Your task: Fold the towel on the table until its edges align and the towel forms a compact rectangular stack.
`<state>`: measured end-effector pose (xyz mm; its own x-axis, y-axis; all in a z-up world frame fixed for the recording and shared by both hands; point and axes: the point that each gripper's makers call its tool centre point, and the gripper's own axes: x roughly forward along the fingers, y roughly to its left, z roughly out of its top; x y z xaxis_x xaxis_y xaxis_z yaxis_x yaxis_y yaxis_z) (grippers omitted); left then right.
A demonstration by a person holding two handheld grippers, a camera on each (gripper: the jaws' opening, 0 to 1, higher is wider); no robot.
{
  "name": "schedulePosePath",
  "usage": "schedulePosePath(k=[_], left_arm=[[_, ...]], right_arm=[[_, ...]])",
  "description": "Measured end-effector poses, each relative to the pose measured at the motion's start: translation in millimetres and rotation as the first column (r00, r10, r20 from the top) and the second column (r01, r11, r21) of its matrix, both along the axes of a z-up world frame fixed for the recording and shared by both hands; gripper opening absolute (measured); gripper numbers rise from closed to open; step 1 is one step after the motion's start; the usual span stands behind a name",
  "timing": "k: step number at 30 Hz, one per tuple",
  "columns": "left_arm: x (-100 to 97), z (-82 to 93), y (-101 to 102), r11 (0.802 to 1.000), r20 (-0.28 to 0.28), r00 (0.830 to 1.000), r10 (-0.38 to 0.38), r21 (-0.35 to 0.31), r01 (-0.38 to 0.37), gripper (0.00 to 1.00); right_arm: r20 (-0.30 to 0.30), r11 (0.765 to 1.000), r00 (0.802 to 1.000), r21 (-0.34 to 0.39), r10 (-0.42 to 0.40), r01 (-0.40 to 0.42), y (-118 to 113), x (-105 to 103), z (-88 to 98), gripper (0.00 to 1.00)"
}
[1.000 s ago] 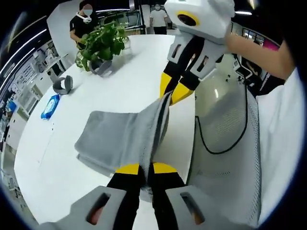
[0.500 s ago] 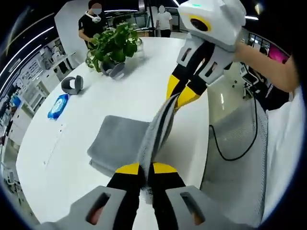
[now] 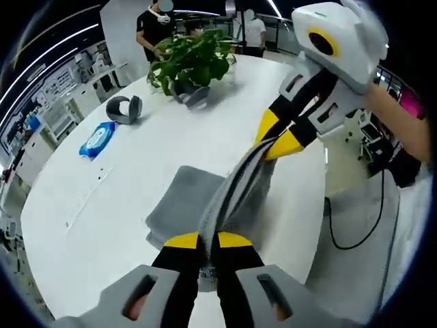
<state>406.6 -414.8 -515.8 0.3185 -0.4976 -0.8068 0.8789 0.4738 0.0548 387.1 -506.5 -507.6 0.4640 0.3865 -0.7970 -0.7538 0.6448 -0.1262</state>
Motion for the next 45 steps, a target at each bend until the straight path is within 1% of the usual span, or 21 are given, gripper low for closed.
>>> schedulePosePath(k=[3, 6, 9, 12, 16, 18, 19, 20, 21, 23, 28, 34, 36, 39, 42, 45], left_arm=[[12.1, -8.9, 1, 0.999, 0.001, 0.999, 0.044, 0.001, -0.044, 0.07], [21.0, -18.3, 2, 0.997, -0.021, 0.996, 0.082, -0.010, -0.082, 0.07], [29.3, -27.6, 3, 0.995, -0.038, 0.994, 0.103, -0.009, -0.104, 0.07], [39.4, -35.9, 3, 0.993, -0.038, 0.992, 0.121, -0.008, -0.121, 0.08], [53.6, -48.6, 1, 0.990, -0.021, 0.989, 0.143, 0.004, -0.143, 0.08], [59.3, -58.0, -1, 0.988, -0.014, 0.988, 0.157, 0.007, -0.157, 0.08], [61.3, -62.6, -2, 0.987, -0.014, 0.987, 0.162, 0.009, -0.161, 0.08], [63.2, -66.8, -2, 0.986, -0.016, 0.986, 0.168, 0.013, -0.168, 0.08], [66.0, -72.8, -1, 0.984, -0.019, 0.984, 0.177, 0.017, -0.177, 0.08], [70.9, -83.4, 0, 0.982, -0.035, 0.981, 0.189, 0.022, -0.188, 0.08], [80.2, -101.1, 1, 0.979, -0.036, 0.978, 0.204, 0.035, -0.203, 0.08], [90.5, -116.0, 1, 0.977, -0.042, 0.976, 0.213, 0.036, -0.212, 0.10], [92.9, -120.5, 2, 0.973, -0.067, 0.971, 0.231, 0.028, -0.230, 0.12], [94.8, -124.1, 5, 0.970, -0.084, 0.966, 0.244, 0.008, -0.244, 0.14], [95.0, -129.7, 4, 0.971, -0.075, 0.968, 0.238, -0.013, -0.240, 0.13], [95.4, -129.3, 2, 0.973, -0.054, 0.972, 0.230, -0.019, -0.232, 0.13]], right_arm=[[0.005, 1.000, 1.000, 0.000, -0.025, 0.025, 0, 12, -9.6, 0.05], [0.001, 0.999, 0.999, 0.005, -0.054, 0.054, -1, 24, -20.9, 0.05], [-0.010, 0.998, 0.998, 0.012, -0.063, 0.063, -1, 34, -30.1, 0.05], [-0.021, 0.998, 0.998, 0.008, -0.065, 0.065, -1, 44, -37.3, 0.05], [-0.032, 0.998, 0.997, -0.023, -0.066, 0.065, -3, 60, -52.3, 0.05], [-0.055, 0.997, 0.997, -0.060, -0.053, 0.050, -5, 64, -65.9, 0.05], [-0.058, 0.997, 0.997, -0.065, -0.053, 0.049, -6, 65, -68.3, 0.05], [-0.060, 0.996, 0.997, -0.072, -0.052, 0.047, -5, 70, -76.3, 0.05], [-0.063, 0.996, 0.997, -0.073, -0.051, 0.047, -6, 71, -78.4, 0.05], [-0.078, 0.996, 0.996, -0.081, -0.051, 0.045, -6, 76, -88.4, 0.06], [-0.097, 0.994, 0.994, -0.106, -0.046, 0.036, -6, 89, -110.8, 0.06], [-0.106, 0.993, 0.993, -0.116, -0.051, 0.039, -9, 99, -127.8, 0.07], [-0.115, 0.993, 0.992, -0.109, -0.060, 0.048, -10, 101, -130.1, 0.07], [-0.126, 0.994, 0.989, -0.092, -0.074, 0.063, -11, 102, -132.5, 0.07], [-0.136, 0.993, 0.986, -0.075, -0.099, 0.089, -11, 102, -138.7, 0.07], [-0.145, 0.992, 0.982, -0.057, -0.122, 0.115, -10, 105, -141.3, 0.06]])
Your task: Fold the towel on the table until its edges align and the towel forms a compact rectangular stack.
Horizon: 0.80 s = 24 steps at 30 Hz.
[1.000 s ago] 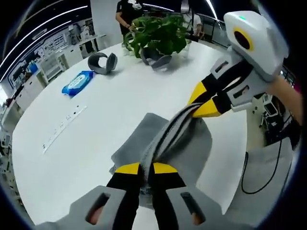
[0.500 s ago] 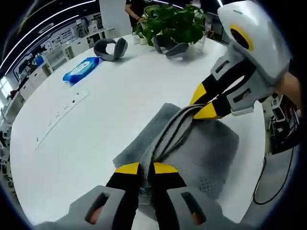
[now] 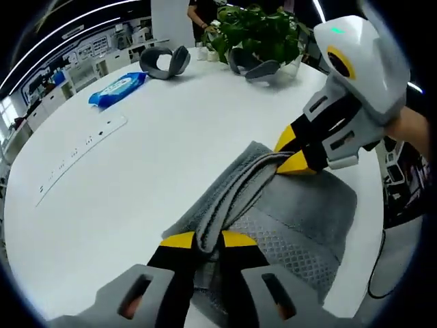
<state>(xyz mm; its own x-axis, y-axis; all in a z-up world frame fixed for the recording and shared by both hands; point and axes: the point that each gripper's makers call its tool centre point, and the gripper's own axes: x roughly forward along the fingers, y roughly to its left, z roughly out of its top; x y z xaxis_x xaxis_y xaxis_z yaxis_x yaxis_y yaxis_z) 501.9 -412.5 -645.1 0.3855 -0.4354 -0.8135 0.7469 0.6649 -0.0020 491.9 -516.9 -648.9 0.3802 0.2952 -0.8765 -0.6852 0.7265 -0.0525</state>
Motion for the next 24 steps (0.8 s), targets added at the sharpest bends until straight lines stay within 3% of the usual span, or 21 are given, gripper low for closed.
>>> schedulePosePath(k=[3, 7, 10, 12, 14, 17, 19, 21, 24], left_arm=[[-0.5, 2.2, 0, 1.000, 0.010, 1.000, -0.015, 0.010, 0.015, 0.13], [-0.9, 13.2, 3, 1.000, 0.028, 0.999, 0.018, -0.008, -0.018, 0.15], [0.1, 32.5, 11, 0.997, 0.076, 0.996, 0.049, -0.059, -0.045, 0.21], [1.9, 52.2, 19, 0.990, 0.129, 0.987, 0.097, -0.111, -0.083, 0.24], [-1.8, 67.2, 24, 0.982, 0.145, 0.981, 0.130, -0.155, -0.107, 0.25], [-11.6, 92.3, 33, 0.966, 0.184, 0.968, 0.171, -0.227, -0.127, 0.31], [-21.8, 105.7, 42, 0.954, 0.204, 0.957, 0.206, -0.259, -0.151, 0.37], [-34.6, 114.0, 48, 0.943, 0.196, 0.953, 0.230, -0.289, -0.168, 0.38], [-54.2, 126.0, 55, 0.927, 0.221, 0.942, 0.252, -0.335, -0.170, 0.46]], right_arm=[[-0.013, 1.000, 1.000, 0.008, -0.007, 0.007, 0, 0, 1.5, 0.07], [0.025, 0.999, 0.999, 0.025, -0.036, 0.036, -2, -1, 10.5, 0.09], [0.105, 0.995, 0.992, 0.076, -0.072, 0.064, -3, -1, 29.3, 0.16], [0.137, 0.988, 0.985, 0.127, -0.109, 0.092, -4, -4, 44.3, 0.19], [0.162, 0.977, 0.977, 0.181, -0.139, 0.109, -4, -8, 58.4, 0.19], [0.214, 0.952, 0.959, 0.280, -0.185, 0.122, -5, -18, 86.1, 0.22], [0.201, 0.931, 0.960, 0.344, -0.198, 0.120, 0, -31, 98.2, 0.22], [0.219, 0.924, 0.951, 0.361, -0.217, 0.128, -3, -41, 107.6, 0.25], [0.268, 0.911, 0.936, 0.399, -0.229, 0.108, -1, -58, 122.2, 0.31]])
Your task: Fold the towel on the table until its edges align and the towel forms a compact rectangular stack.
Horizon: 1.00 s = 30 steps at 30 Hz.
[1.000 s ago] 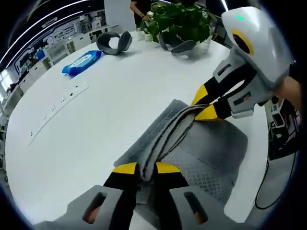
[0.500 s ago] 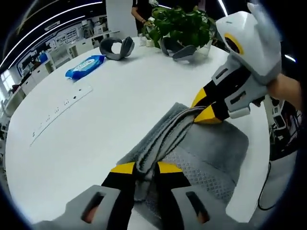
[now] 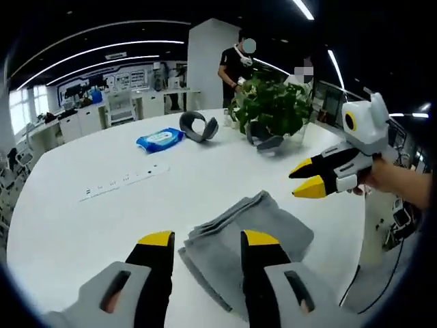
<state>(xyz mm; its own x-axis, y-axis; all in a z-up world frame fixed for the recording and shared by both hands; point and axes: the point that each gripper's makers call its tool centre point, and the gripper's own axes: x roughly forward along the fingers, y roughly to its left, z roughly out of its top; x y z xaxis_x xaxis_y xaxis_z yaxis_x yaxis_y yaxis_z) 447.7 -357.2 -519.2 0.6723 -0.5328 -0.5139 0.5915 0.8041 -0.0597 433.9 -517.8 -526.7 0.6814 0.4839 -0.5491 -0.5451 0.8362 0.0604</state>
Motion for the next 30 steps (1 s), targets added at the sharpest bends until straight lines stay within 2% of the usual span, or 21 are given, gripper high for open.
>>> schedulePosePath(k=[2, 4, 7, 9, 12, 16, 19, 21, 23, 26, 30], left_arm=[[-15.0, 3.8, 5, 1.000, 0.015, 1.000, 0.008, -0.023, -0.007, 0.53], [-29.5, 5.3, 9, 0.999, 0.023, 1.000, 0.007, -0.041, -0.006, 0.55], [-56.5, 7.5, 14, 0.997, 0.049, 0.999, 0.012, -0.082, -0.008, 0.60], [-71.6, 7.1, 18, 0.996, 0.055, 0.998, 0.018, -0.090, -0.013, 0.61], [-87.0, 11.8, 23, 0.992, 0.076, 0.996, 0.052, -0.117, -0.043, 0.63], [-105.7, 4.6, 25, 0.987, 0.047, 0.996, 0.077, -0.143, -0.069, 0.77], [-112.9, -0.1, 32, 0.980, 0.045, 0.992, 0.115, -0.169, -0.106, 0.83], [-116.1, -5.8, 34, 0.976, 0.032, 0.992, 0.126, -0.182, -0.118, 0.86], [-121.1, -18.0, 37, 0.977, -0.017, 0.991, 0.130, -0.169, -0.131, 0.87], [-122.6, -19.4, 39, 0.978, -0.001, 0.992, 0.129, -0.164, -0.127, 0.91], [-117.3, -14.1, 37, 0.979, 0.053, 0.989, 0.135, -0.161, -0.125, 0.97]], right_arm=[[0.050, 1.000, 0.999, 0.025, -0.007, 0.006, 1, -10, 10.2, 0.39], [0.098, 0.999, 0.995, 0.049, -0.016, 0.011, 2, -22, 19.6, 0.46], [0.117, 0.997, 0.993, 0.079, -0.023, 0.014, 4, -39, 25.7, 0.52], [0.105, 0.994, 0.994, 0.108, -0.033, 0.022, 6, -52, 26.8, 0.53], [0.107, 0.992, 0.994, 0.122, -0.032, 0.019, 9, -68, 25.4, 0.59], [0.108, 0.992, 0.993, 0.126, -0.043, 0.029, 11, -84, 17.8, 0.66], [0.079, 0.986, 0.995, 0.155, -0.068, 0.056, 9, -94, 9.9, 0.67], [0.077, 0.981, 0.991, 0.173, -0.107, 0.092, 4, -98, 5.5, 0.72], [0.076, 0.981, 0.990, 0.165, -0.118, 0.104, 0, -99, 1.3, 0.78], [0.076, 0.982, 0.989, 0.151, -0.126, 0.113, -5, -101, -1.5, 0.80], [0.078, 0.977, 0.986, 0.163, -0.148, 0.134, -6, -102, -3.6, 0.83]])
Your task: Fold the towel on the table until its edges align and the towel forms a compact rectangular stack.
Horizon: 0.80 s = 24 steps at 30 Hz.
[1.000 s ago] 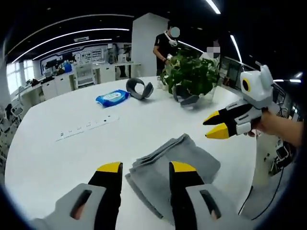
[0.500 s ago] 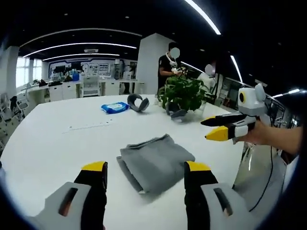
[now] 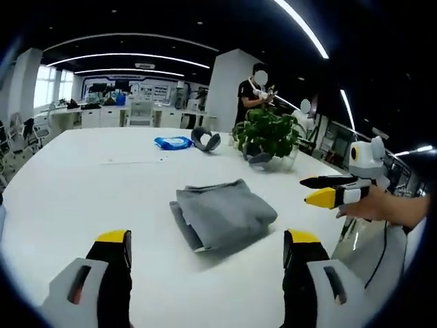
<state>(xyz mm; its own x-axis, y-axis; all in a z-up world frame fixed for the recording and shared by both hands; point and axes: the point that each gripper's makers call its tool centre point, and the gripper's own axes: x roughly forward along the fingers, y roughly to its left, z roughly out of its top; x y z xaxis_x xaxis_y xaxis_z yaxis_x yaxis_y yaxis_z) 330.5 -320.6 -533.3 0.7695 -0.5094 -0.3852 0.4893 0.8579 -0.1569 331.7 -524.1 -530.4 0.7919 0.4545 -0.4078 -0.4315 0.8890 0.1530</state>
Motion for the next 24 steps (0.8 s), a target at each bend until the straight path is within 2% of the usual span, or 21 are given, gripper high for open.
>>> schedulePosePath(k=[3, 5, 8, 10, 15, 24], left_arm=[[-0.3, -5.5, 0.7, 0.998, 0.002, 1.000, -0.008, 0.069, 0.008, 0.98], [-1.2, -6.8, -0.8, 0.995, 0.007, 1.000, -0.014, 0.095, 0.014, 0.98], [-2.3, -8.2, -2.6, 0.998, -0.022, 1.000, -0.016, 0.056, 0.017, 0.96], [-1.1, -7.6, -0.8, 0.999, -0.019, 1.000, -0.011, 0.046, 0.012, 0.96], [-1.7, -8.5, -1.9, 0.997, -0.012, 1.000, -0.016, 0.072, 0.016, 0.95], [-2.4, -9.2, -1.3, 0.998, -0.022, 1.000, -0.010, 0.069, 0.011, 0.96]], right_arm=[[0.001, 0.997, 1.000, -0.075, 0.018, -0.018, -1.1, -1.1, -4.5, 0.83], [-0.002, 0.995, 1.000, -0.091, 0.028, -0.028, 2.3, -2.0, -6.4, 0.83], [-0.004, 0.995, 0.999, -0.094, 0.037, -0.037, 5.8, -1.7, -6.6, 0.84], [-0.004, 0.995, 0.999, -0.093, 0.041, -0.041, 7.3, -2.5, -5.7, 0.84], [0.009, 0.994, 0.999, -0.099, 0.036, -0.035, 5.3, -2.0, -2.4, 0.80], [0.015, 0.995, 0.999, -0.092, 0.029, -0.028, 3.3, -1.1, -1.3, 0.82]])
